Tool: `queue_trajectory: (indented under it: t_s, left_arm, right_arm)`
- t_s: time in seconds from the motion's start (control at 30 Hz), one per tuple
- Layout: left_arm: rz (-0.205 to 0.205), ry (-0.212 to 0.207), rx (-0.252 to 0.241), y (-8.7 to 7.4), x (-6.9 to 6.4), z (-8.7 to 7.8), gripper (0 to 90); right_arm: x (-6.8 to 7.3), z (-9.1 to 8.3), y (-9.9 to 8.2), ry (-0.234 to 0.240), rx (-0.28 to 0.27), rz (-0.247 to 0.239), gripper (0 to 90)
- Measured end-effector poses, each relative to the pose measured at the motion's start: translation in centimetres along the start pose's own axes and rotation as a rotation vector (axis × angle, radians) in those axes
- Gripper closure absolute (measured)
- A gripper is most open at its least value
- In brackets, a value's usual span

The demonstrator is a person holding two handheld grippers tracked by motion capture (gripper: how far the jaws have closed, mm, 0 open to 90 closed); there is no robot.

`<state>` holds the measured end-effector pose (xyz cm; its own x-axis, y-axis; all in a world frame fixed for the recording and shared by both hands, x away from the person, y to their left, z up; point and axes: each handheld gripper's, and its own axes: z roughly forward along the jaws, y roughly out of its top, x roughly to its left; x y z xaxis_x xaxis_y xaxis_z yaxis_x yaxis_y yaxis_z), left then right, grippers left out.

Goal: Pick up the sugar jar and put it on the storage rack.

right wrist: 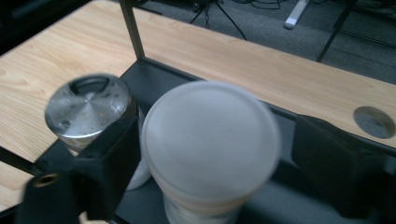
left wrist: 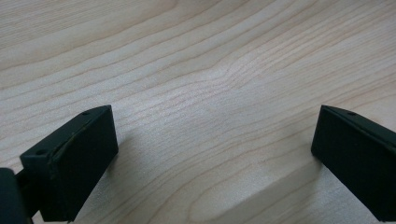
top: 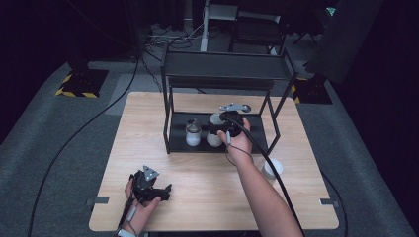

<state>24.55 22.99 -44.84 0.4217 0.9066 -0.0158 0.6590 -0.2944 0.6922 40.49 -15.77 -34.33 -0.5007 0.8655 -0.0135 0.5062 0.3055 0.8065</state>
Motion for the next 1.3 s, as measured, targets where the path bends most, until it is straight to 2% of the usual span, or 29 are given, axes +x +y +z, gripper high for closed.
queue_trajectory:
  t_s: [0.07,0.1,0.13,0.4,0.67,0.7,0.73,0.97,1.13,1.3]
  left_arm:
    - [0.000,0.000,0.000,0.0,0.0,0.0,0.5]
    - [0.000,0.000,0.000,0.0,0.0,0.0,0.5]
    - [0.001,0.000,0.000,0.0,0.0,0.0,0.5]
    - [0.000,0.000,0.000,0.0,0.0,0.0,0.5]
    - [-0.004,0.003,0.001,0.1,0.0,0.1,0.5]
    - [-0.005,0.003,0.000,0.1,-0.1,0.1,0.5]
    - [-0.005,0.003,0.000,0.1,-0.1,0.1,0.5]
    - [-0.008,0.006,0.000,0.1,-0.1,0.1,0.5]
    - [-0.008,0.006,0.000,0.1,-0.1,0.1,0.5]
    - [-0.008,0.006,0.000,0.1,-0.1,0.1,0.5]
  right_arm:
    - [-0.3,-0.8,0.3,0.007,-0.002,0.008,11.8]
    - [-0.3,-1.9,0.4,0.007,-0.010,-0.002,11.4]
    - [-0.3,-1.9,0.4,0.007,-0.010,-0.002,11.4]
    - [-0.9,-6.5,0.2,0.016,-0.069,-0.002,11.6]
    - [-1.9,-10.9,-0.8,0.018,-0.113,-0.016,10.8]
    - [-2.3,-11.9,-1.2,0.018,-0.117,-0.020,10.8]
    - [-2.3,-11.9,-1.2,0.018,-0.117,-0.020,10.8]
    - [-3.2,-15.1,-2.5,0.013,-0.137,-0.015,9.6]
    - [-4.0,-16.7,-3.9,0.014,-0.148,0.001,8.4]
    - [-4.3,-18.2,-5.2,0.002,-0.153,-0.004,7.8]
